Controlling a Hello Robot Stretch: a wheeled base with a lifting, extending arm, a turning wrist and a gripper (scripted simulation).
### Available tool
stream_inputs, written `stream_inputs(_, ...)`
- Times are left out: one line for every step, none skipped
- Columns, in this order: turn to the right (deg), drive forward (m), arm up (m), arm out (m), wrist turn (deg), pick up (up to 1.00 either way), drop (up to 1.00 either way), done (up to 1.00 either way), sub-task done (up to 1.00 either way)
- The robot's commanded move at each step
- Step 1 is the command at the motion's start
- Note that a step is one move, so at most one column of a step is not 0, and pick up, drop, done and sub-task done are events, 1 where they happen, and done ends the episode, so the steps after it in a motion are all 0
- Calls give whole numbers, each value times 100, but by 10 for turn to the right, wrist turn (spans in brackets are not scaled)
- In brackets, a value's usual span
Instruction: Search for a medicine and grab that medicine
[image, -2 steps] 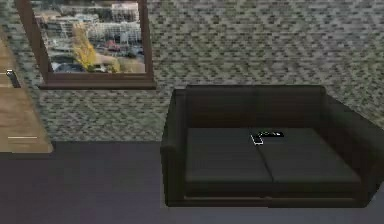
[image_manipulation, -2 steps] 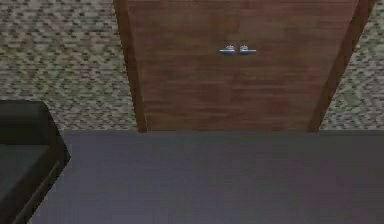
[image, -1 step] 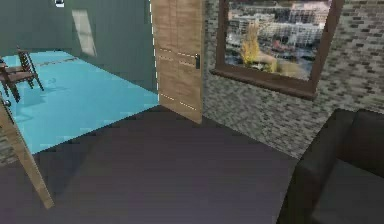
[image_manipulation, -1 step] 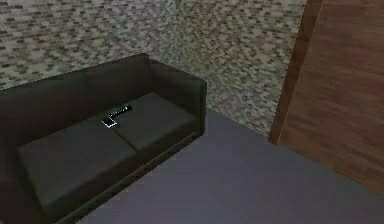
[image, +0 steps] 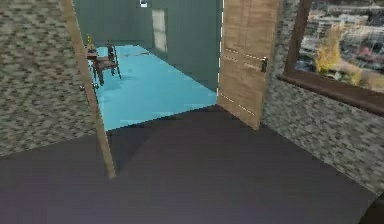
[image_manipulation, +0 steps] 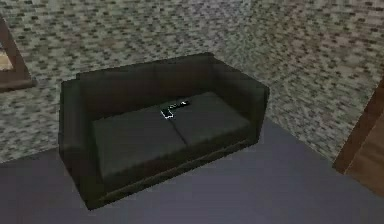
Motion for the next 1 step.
stream_inputs(0,100,0,0,0,0,0,0,0)
